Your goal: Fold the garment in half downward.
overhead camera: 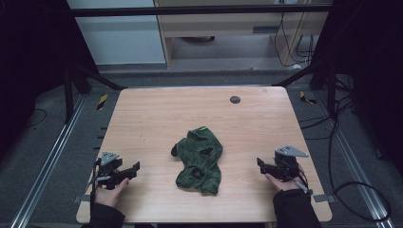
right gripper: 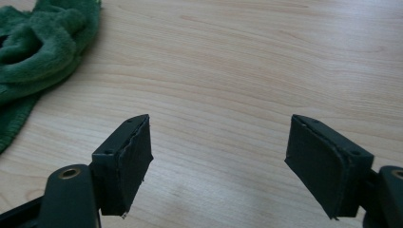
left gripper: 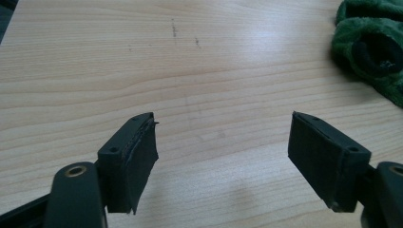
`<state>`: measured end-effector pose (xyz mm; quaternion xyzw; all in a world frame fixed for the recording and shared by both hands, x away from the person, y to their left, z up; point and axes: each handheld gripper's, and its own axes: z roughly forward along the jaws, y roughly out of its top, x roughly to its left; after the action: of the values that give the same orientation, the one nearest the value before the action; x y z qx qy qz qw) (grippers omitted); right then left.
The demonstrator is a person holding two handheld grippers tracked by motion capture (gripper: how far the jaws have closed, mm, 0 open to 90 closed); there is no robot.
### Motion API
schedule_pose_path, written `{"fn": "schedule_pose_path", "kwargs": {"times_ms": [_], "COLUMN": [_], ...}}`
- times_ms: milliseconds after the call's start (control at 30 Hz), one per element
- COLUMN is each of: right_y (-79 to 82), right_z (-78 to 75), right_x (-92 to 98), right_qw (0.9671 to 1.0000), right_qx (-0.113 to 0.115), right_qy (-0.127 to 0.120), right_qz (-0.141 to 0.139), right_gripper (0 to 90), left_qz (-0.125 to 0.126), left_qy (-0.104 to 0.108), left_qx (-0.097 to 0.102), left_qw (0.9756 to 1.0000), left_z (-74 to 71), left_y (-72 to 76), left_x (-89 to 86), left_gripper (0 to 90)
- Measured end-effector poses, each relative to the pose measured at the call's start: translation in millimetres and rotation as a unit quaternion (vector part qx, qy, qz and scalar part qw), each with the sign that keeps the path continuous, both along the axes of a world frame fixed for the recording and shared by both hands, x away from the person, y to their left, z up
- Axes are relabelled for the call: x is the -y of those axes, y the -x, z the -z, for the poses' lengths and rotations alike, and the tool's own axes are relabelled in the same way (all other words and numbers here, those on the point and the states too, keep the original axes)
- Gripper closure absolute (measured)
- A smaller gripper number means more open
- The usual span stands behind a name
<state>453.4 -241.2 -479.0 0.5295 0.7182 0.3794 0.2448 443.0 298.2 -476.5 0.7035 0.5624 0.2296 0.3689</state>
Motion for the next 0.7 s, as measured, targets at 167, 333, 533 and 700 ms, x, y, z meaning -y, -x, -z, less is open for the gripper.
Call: {"fn": "schedule_pose_path", "kwargs": {"times_ms": [167,333,533,700], "right_y": [2.4,2.9,-0.2,-4.0], "right_z": [-3.0,-8.0,-16.7,-23.3], "right_x": [-4.6,-11.1,-19.6,-25.3], "right_qw": [0.9999,0.9996,0.9989,0.9984], "right_qx": [0.0,0.001,0.003,0.006], "right_qy": [-0.003,-0.003,-0.014,-0.009], "right_qz": [-0.015,-0.029,-0.045,-0.056], "right_gripper": [25.9,29.1,31.7,32.8], "left_qz": [0.017,0.035,0.048,0.062], "left_qy": [0.006,0.0,0.007,-0.001], "left_qx": [-0.001,0.013,0.012,0.018], "left_qw": [0.9998,0.9993,0.9987,0.9979], "left_z": [-1.9,-8.4,-14.5,-20.4], "left_y": [1.4,2.6,-1.4,-6.3], "left_x": [5.9,9.8,15.0,21.9], "left_gripper": [26.1,27.4,28.1,29.5]}}
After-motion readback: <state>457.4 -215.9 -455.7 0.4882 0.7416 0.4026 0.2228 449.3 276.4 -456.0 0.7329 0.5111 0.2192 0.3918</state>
